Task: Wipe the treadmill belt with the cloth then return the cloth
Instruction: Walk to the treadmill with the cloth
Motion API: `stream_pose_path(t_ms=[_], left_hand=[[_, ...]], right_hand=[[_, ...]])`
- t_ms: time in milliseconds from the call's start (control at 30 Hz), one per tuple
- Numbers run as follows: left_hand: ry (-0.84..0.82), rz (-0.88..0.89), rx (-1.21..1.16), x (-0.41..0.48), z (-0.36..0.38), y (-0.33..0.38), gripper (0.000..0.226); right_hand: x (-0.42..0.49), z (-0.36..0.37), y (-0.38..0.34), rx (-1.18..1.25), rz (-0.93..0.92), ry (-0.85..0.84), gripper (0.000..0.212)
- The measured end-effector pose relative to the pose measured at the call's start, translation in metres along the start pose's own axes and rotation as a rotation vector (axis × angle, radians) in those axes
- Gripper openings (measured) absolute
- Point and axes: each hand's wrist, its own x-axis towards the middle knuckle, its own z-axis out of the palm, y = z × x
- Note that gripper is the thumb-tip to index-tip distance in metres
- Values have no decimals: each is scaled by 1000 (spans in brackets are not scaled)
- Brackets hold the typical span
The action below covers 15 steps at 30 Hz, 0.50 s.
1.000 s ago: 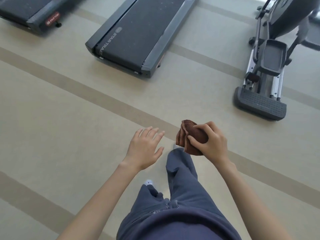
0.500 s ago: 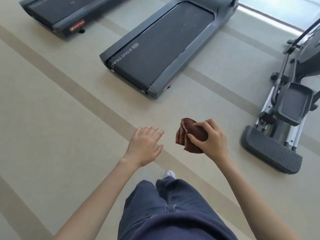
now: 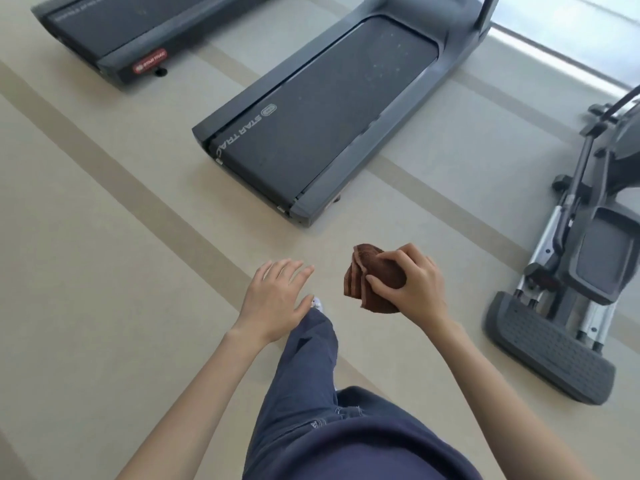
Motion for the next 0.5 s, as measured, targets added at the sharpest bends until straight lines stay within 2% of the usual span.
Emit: stream_pose_path(t_ms=[300, 500], left_hand=[[75, -15, -32, 139, -45, -58, 54], [73, -38, -36, 181, -55, -86, 53]], right_hand=[[161, 5, -10, -45, -69, 18, 38], [214, 28, -9, -47, -135, -14, 38]])
